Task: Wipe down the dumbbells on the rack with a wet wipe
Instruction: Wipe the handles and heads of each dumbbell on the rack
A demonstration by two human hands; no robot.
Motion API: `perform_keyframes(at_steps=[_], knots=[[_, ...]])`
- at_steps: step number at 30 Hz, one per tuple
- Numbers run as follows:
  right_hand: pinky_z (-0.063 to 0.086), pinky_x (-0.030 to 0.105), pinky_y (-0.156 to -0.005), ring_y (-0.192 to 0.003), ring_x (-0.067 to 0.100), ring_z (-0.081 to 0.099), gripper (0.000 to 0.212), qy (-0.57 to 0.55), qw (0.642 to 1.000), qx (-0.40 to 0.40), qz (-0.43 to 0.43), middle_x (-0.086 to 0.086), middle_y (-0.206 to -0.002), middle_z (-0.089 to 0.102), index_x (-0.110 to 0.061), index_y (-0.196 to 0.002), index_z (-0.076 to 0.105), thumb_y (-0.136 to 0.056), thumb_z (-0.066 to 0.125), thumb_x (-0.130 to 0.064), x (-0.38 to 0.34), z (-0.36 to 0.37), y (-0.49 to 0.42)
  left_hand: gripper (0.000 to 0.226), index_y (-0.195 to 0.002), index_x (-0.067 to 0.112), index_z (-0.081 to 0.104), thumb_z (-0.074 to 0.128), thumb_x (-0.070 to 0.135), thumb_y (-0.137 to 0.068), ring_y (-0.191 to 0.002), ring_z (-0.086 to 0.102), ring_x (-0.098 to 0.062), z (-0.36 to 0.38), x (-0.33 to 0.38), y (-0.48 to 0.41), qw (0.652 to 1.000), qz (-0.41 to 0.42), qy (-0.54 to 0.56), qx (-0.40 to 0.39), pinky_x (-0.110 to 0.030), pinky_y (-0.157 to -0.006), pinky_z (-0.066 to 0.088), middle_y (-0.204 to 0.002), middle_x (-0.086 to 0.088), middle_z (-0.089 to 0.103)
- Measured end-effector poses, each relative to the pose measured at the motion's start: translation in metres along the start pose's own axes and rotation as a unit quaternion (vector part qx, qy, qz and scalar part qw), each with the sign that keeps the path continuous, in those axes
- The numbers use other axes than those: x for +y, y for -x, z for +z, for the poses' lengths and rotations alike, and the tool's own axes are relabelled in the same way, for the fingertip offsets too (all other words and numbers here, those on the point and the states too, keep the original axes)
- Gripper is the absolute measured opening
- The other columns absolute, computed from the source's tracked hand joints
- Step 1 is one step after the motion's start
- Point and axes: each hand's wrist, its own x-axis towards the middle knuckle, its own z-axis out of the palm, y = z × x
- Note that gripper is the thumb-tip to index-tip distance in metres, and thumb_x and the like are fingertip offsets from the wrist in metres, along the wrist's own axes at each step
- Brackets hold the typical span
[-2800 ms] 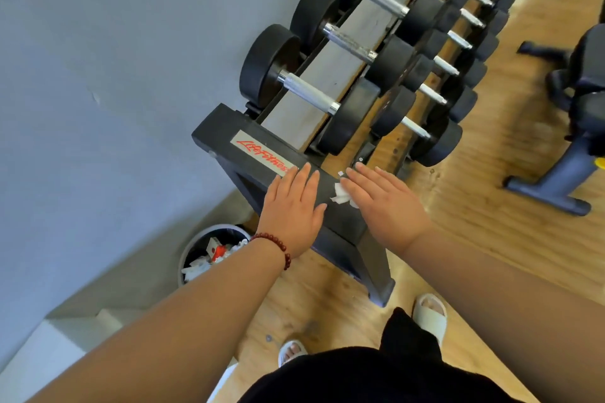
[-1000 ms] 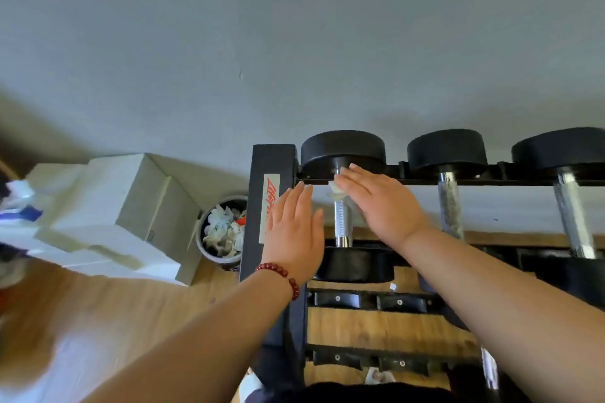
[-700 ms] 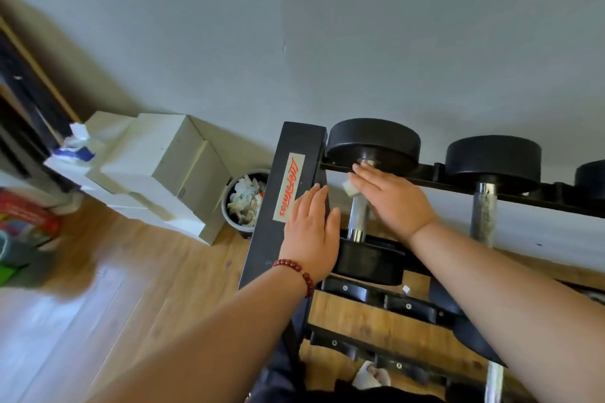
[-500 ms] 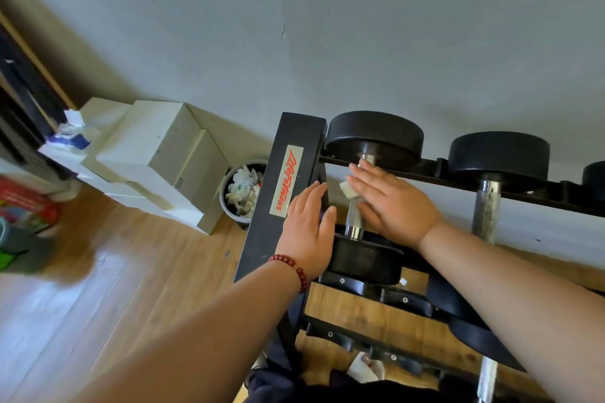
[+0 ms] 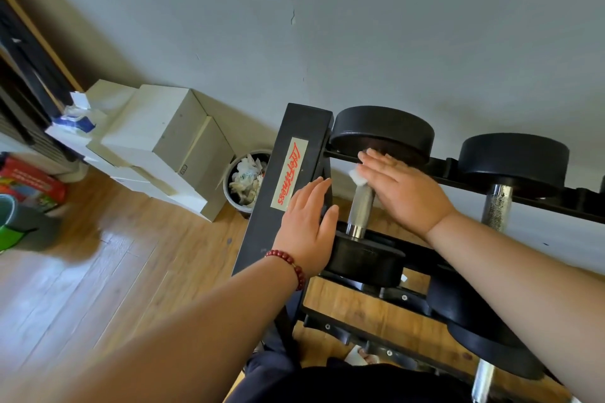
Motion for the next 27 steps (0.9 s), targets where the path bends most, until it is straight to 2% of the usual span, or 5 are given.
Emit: perform_keyframes(at_steps=[6, 11, 16, 21, 27], knots=[[0.028, 0.053, -0.104, -0.138, 0.028, 0.036, 0.064, 0.009, 0.999, -0.003, -0.037, 0.016, -0.141, 0.052, -0.003, -0.133, 0.056, -0.073, 0.079, 0.005, -0.015, 0.008, 0.016, 0.051, -0.153, 0.027, 0.022, 0.032, 0.035, -0.104, -0.146, 0.013, -0.008, 0.001, 0.0, 0.001, 1.0, -0.012, -0.005, 0.003, -0.035, -0.119, 0.014, -0.159, 0.008, 0.02], [0.026, 0.055, -0.102, -0.132, 0.033, 0.039, 0.066, -0.005, 0.999, 0.008, 0.045, 0.021, -0.139, 0.052, 0.002, -0.131, 0.056, -0.07, 0.075, 0.016, -0.015, 0.005, 0.004, 0.051, -0.152, 0.026, 0.023, 0.032, 0.035, -0.104, -0.146, 0.014, -0.01, 0.002, 0.0, 0.001, 1.0, -0.008, -0.007, 0.01, -0.036, -0.12, 0.016, -0.159, 0.007, 0.022], [0.026, 0.053, -0.106, -0.134, 0.027, 0.036, 0.057, -0.043, 0.997, -0.037, -0.052, 0.017, -0.141, 0.052, -0.002, -0.131, 0.058, -0.076, 0.075, 0.006, -0.016, 0.001, 0.012, 0.05, -0.152, 0.025, 0.024, 0.033, 0.034, -0.104, -0.146, 0.015, -0.01, 0.003, -0.002, 0.002, 1.0, 0.0, -0.012, 0.024, -0.032, -0.118, 0.015, -0.158, 0.006, 0.023], [0.018, 0.047, -0.112, -0.138, 0.022, 0.022, 0.054, -0.076, 0.994, -0.018, 0.071, 0.017, -0.147, 0.045, -0.001, -0.135, 0.053, -0.084, 0.061, 0.013, -0.016, 0.0, -0.002, 0.05, -0.152, 0.025, 0.024, 0.032, 0.034, -0.104, -0.145, 0.015, -0.009, 0.004, -0.001, 0.002, 0.999, -0.003, -0.023, 0.029, -0.029, -0.116, 0.013, -0.158, 0.006, 0.023], [0.02, 0.051, -0.11, -0.137, 0.025, 0.028, 0.053, -0.099, 0.993, -0.046, -0.033, 0.013, -0.146, 0.046, -0.005, -0.134, 0.056, -0.083, 0.067, 0.008, -0.012, -0.004, 0.012, 0.049, -0.152, 0.025, 0.024, 0.033, 0.033, -0.104, -0.145, 0.016, -0.009, 0.004, 0.001, 0.003, 0.999, -0.002, -0.026, 0.029, -0.026, -0.112, 0.012, -0.158, 0.006, 0.024]])
